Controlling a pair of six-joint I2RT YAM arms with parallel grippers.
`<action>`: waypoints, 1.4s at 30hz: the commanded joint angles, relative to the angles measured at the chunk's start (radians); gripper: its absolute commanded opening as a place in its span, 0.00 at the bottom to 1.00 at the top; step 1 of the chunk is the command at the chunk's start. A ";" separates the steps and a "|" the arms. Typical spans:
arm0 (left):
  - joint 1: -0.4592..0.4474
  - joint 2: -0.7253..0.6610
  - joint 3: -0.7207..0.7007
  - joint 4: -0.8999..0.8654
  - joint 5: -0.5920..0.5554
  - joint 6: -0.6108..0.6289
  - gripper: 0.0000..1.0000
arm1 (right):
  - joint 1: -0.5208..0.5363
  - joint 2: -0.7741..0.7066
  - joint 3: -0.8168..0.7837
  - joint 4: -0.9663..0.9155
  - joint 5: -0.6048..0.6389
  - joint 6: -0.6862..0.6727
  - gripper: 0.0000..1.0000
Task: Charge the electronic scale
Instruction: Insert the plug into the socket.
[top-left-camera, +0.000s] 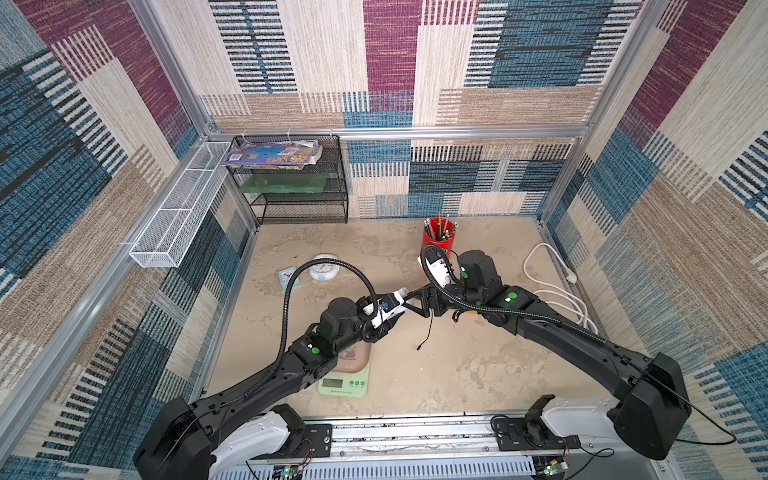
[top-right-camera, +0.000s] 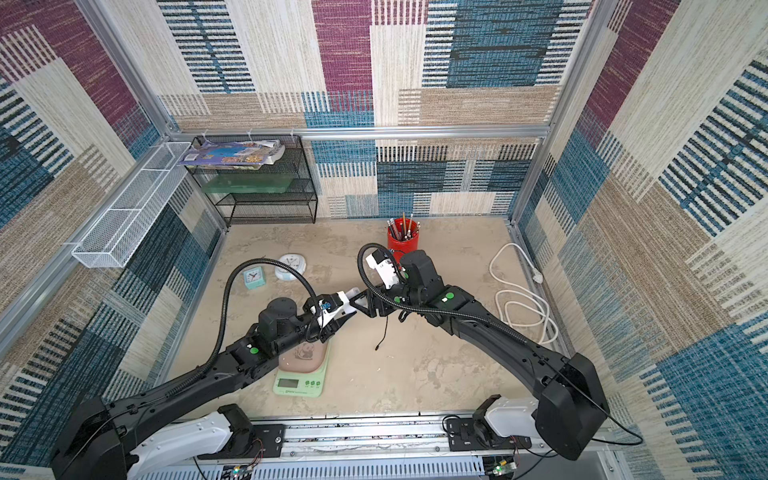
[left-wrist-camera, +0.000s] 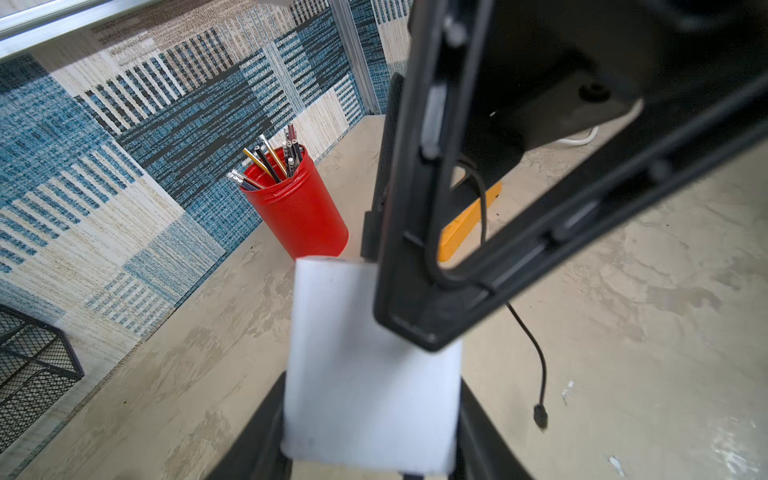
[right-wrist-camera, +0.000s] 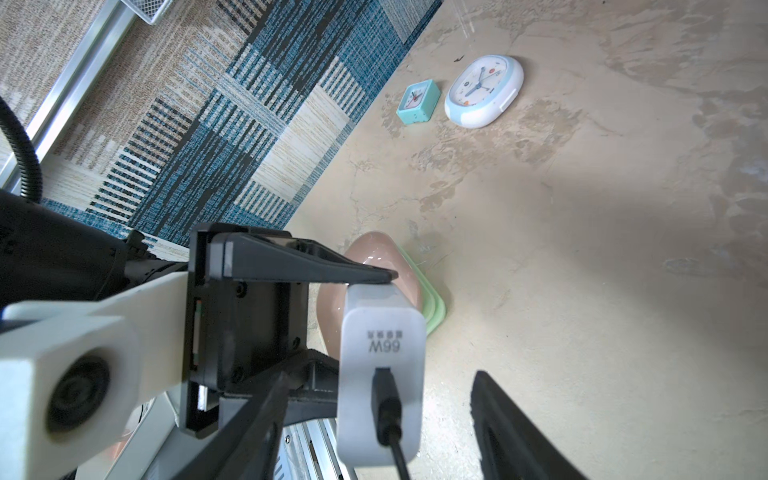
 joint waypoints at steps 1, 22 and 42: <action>0.001 -0.003 0.010 0.059 0.005 -0.025 0.43 | 0.001 0.004 -0.005 0.046 -0.029 0.002 0.66; 0.002 -0.014 0.022 0.002 -0.018 -0.019 0.83 | -0.054 -0.055 -0.003 -0.136 0.408 0.054 0.16; 0.001 0.031 0.033 -0.016 0.007 -0.025 0.82 | -0.296 -0.076 -0.215 -0.226 0.855 0.217 0.11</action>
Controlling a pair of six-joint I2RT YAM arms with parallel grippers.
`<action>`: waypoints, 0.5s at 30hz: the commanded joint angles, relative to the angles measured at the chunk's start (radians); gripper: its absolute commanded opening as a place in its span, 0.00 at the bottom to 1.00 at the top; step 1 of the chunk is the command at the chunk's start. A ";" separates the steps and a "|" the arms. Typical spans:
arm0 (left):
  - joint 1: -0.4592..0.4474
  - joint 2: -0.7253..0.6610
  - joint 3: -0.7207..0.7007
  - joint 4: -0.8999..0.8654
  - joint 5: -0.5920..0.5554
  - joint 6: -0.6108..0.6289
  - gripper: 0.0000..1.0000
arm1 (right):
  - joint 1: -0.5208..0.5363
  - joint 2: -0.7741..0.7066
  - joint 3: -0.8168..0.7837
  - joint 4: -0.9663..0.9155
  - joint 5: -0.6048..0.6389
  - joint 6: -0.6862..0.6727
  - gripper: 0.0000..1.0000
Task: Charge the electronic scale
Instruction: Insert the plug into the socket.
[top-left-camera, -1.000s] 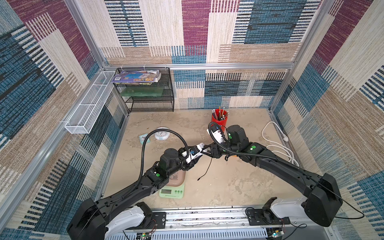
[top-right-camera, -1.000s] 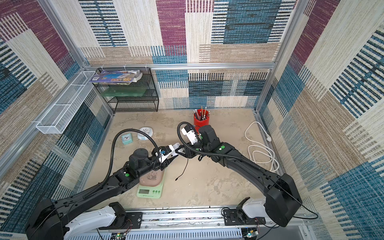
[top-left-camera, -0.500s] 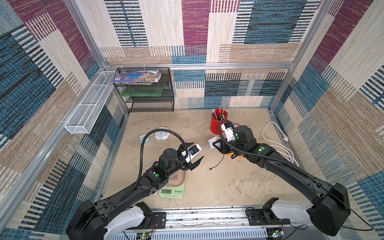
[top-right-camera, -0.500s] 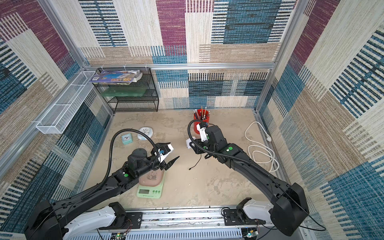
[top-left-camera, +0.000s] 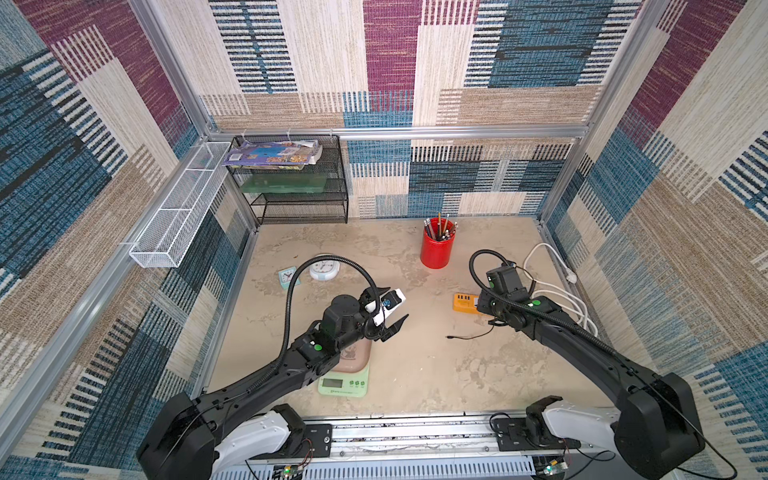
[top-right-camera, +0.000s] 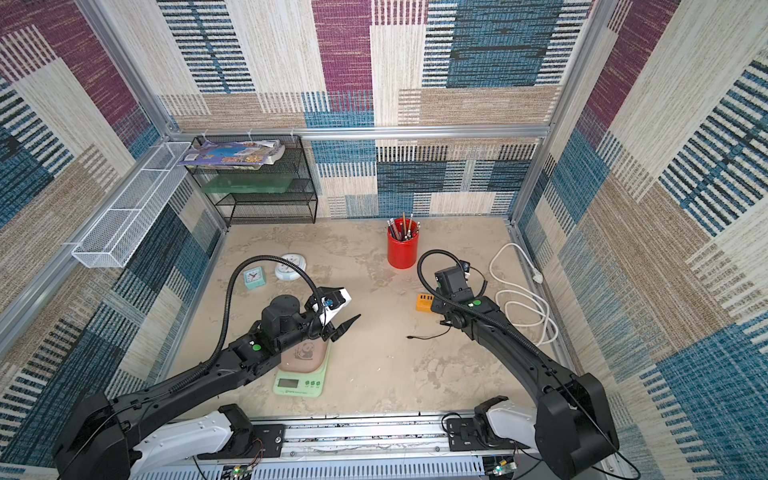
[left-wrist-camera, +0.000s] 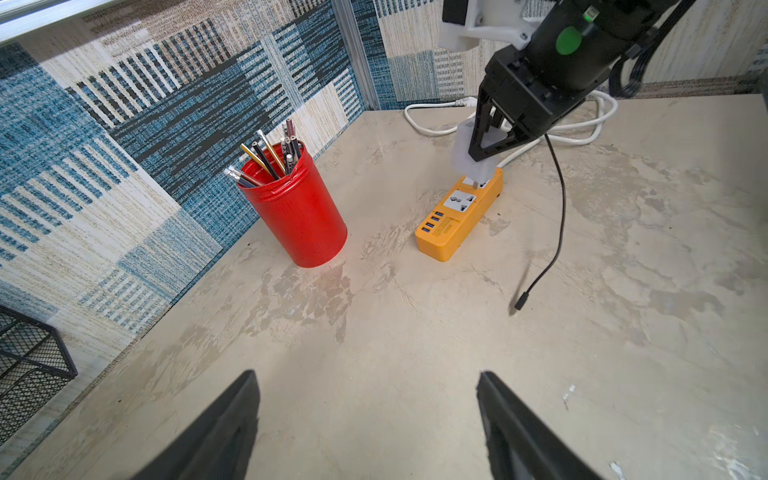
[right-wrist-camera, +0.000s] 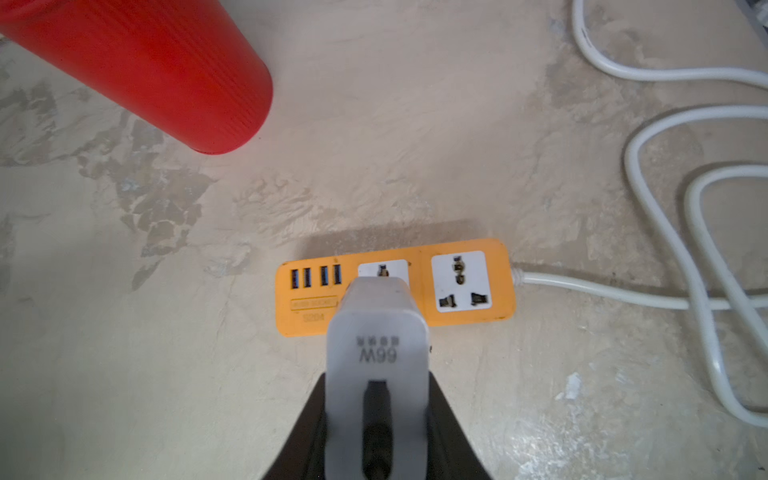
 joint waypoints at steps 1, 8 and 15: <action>0.000 0.003 0.007 -0.002 0.009 -0.015 0.82 | -0.009 0.021 0.000 0.045 0.029 0.019 0.12; 0.001 0.006 0.007 -0.003 0.009 -0.016 0.82 | -0.002 0.084 0.021 0.042 0.042 0.040 0.09; 0.000 0.006 0.006 -0.005 0.009 -0.018 0.82 | 0.031 0.136 0.049 0.039 0.078 0.048 0.08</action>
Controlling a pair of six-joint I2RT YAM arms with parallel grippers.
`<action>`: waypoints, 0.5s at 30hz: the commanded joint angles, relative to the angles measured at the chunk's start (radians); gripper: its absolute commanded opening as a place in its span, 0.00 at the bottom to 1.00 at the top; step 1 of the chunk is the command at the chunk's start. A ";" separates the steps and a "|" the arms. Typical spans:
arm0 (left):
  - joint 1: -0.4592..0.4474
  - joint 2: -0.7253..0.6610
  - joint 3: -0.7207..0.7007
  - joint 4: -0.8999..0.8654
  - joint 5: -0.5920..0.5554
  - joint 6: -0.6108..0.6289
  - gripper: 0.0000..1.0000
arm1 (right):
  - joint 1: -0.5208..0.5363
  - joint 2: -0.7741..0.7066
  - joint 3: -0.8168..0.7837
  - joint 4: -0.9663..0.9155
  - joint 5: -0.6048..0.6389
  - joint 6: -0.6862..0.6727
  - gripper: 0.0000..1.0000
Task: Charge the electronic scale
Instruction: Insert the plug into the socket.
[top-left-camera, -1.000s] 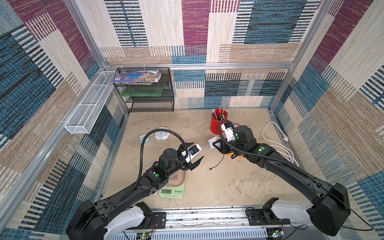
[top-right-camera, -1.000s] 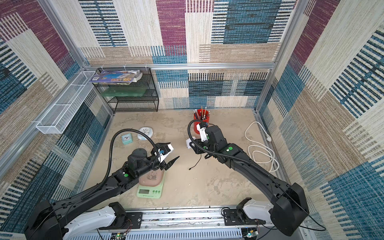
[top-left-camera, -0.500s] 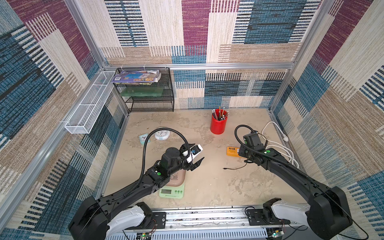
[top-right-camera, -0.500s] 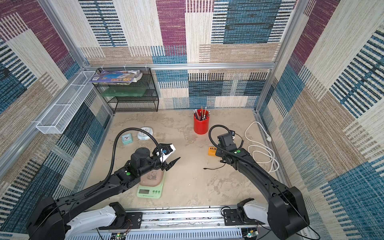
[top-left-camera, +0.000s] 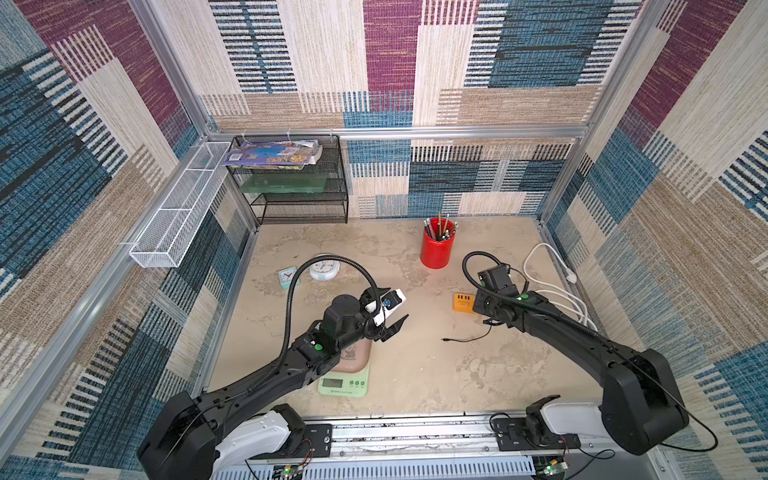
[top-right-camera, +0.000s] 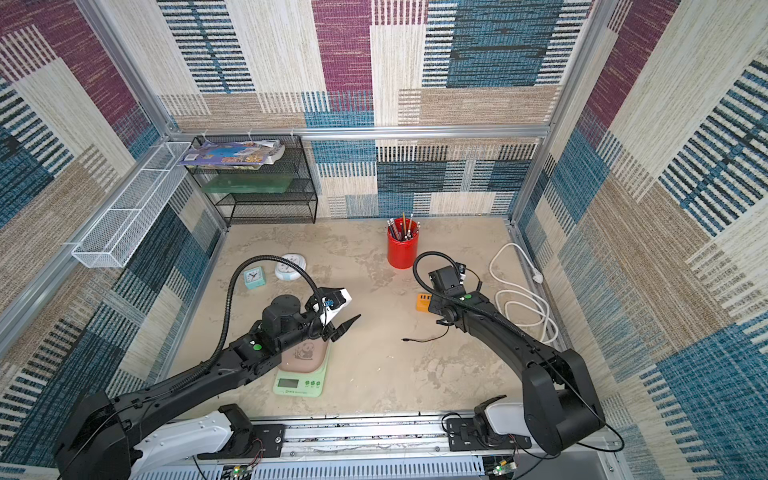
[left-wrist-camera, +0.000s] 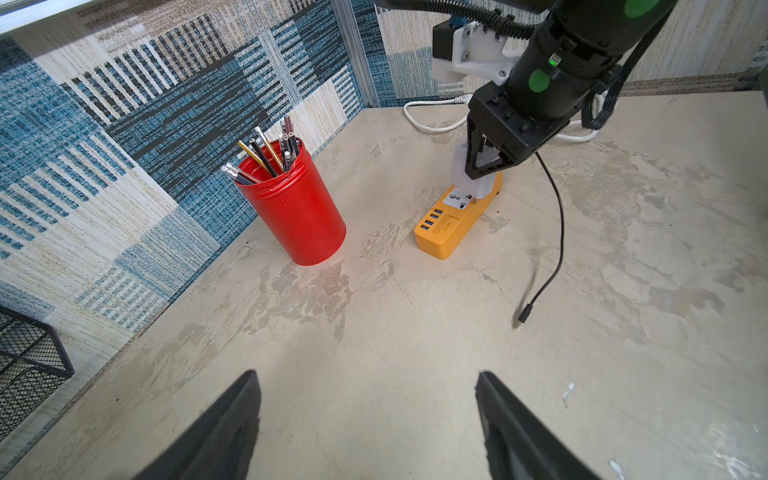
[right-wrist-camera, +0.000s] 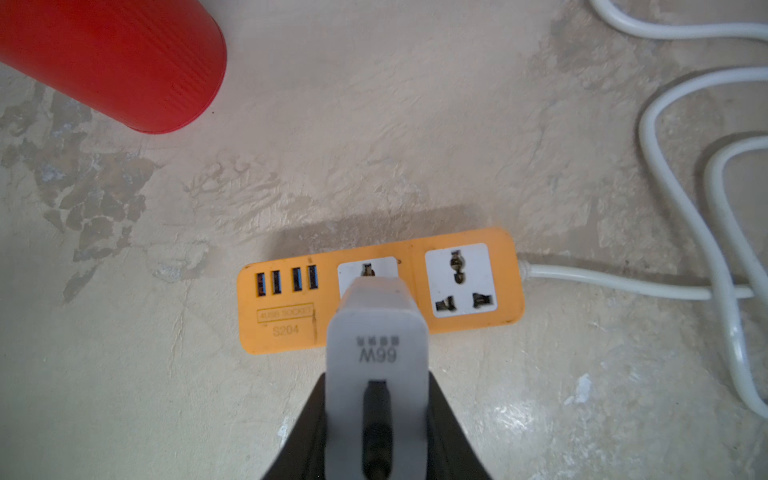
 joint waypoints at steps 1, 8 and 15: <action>0.000 -0.001 0.006 -0.006 0.008 -0.018 0.82 | 0.013 0.022 0.025 0.029 0.049 0.014 0.08; 0.001 -0.013 0.002 -0.012 0.004 -0.011 0.82 | 0.021 0.056 0.058 0.015 0.098 0.003 0.08; 0.001 -0.015 0.004 -0.017 -0.002 -0.006 0.82 | 0.005 0.081 0.049 0.035 0.068 -0.008 0.08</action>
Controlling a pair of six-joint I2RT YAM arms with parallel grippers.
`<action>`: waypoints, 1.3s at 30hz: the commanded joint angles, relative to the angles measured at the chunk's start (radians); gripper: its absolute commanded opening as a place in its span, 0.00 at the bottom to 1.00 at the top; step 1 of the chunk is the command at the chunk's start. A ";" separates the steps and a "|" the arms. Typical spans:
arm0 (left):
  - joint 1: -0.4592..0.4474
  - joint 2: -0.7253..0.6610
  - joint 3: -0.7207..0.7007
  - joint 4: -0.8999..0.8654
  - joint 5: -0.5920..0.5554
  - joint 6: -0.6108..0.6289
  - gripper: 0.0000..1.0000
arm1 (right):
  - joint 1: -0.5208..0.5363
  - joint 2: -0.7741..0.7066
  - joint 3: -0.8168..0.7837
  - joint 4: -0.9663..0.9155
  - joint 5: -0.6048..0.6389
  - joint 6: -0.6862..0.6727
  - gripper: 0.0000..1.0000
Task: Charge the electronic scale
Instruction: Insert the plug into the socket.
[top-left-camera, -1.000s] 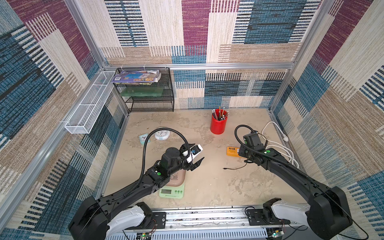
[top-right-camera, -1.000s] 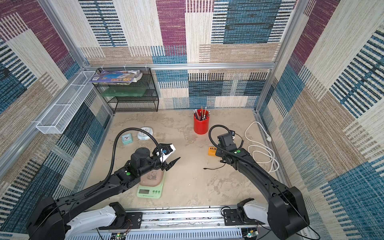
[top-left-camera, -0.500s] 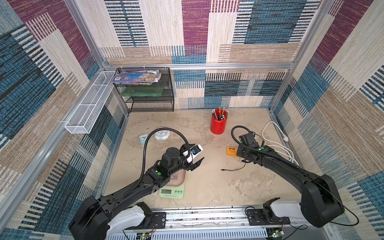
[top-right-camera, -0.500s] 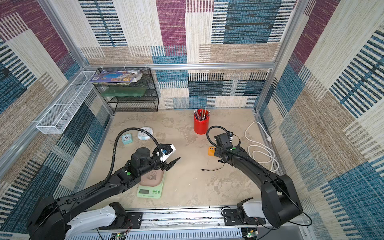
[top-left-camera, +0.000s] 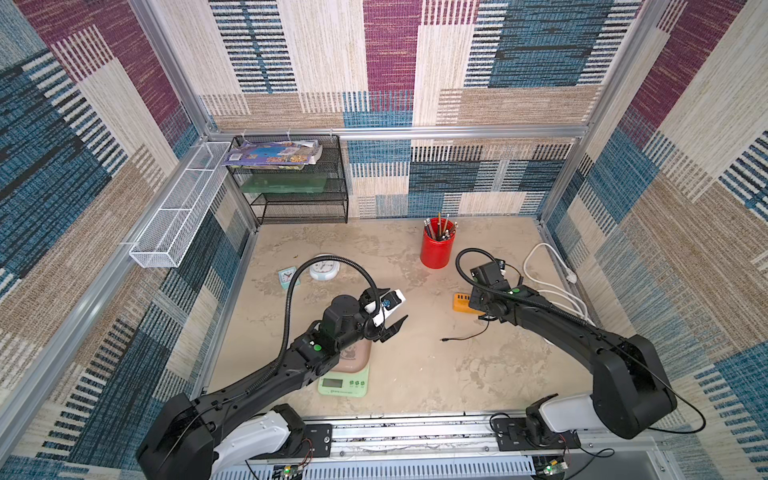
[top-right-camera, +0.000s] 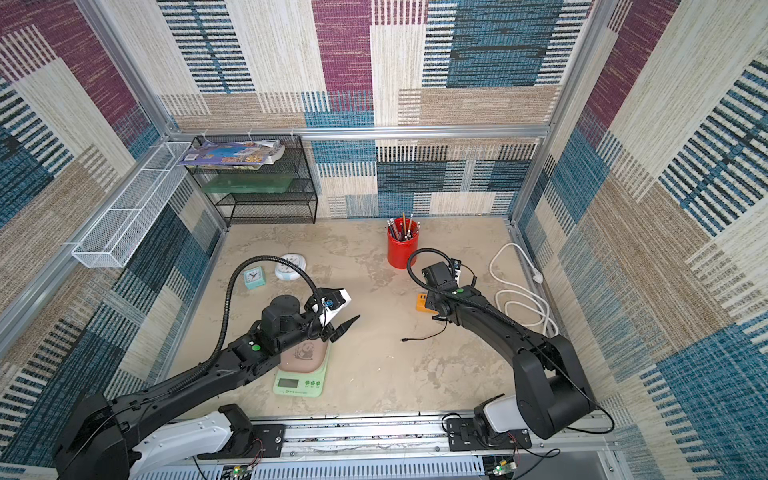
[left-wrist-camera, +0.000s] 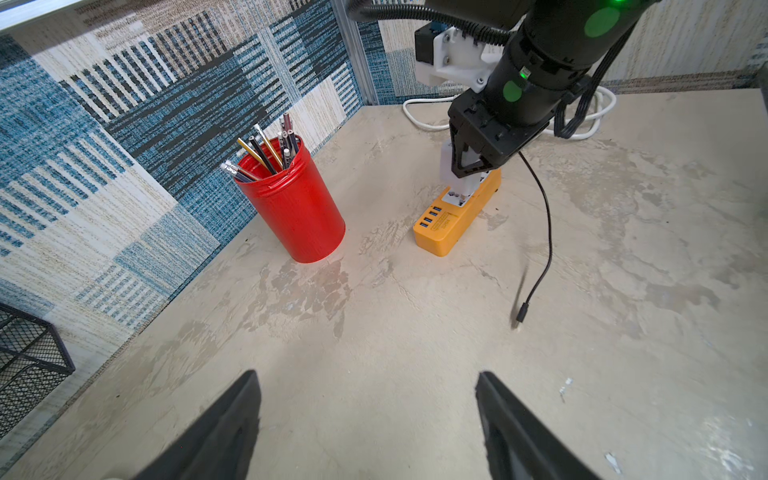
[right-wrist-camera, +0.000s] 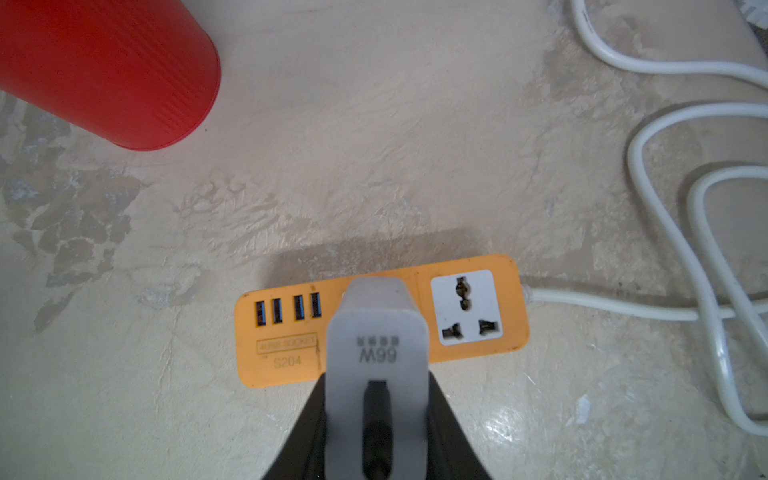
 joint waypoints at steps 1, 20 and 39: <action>0.001 -0.003 0.004 0.004 0.000 -0.006 0.82 | -0.011 0.008 -0.004 0.038 -0.005 -0.012 0.08; 0.001 0.032 0.025 0.005 0.002 -0.003 0.82 | -0.010 0.018 -0.019 0.029 -0.099 -0.071 0.08; 0.001 0.024 0.018 -0.010 -0.007 -0.008 0.82 | 0.156 0.209 0.138 0.020 -0.088 -0.044 0.06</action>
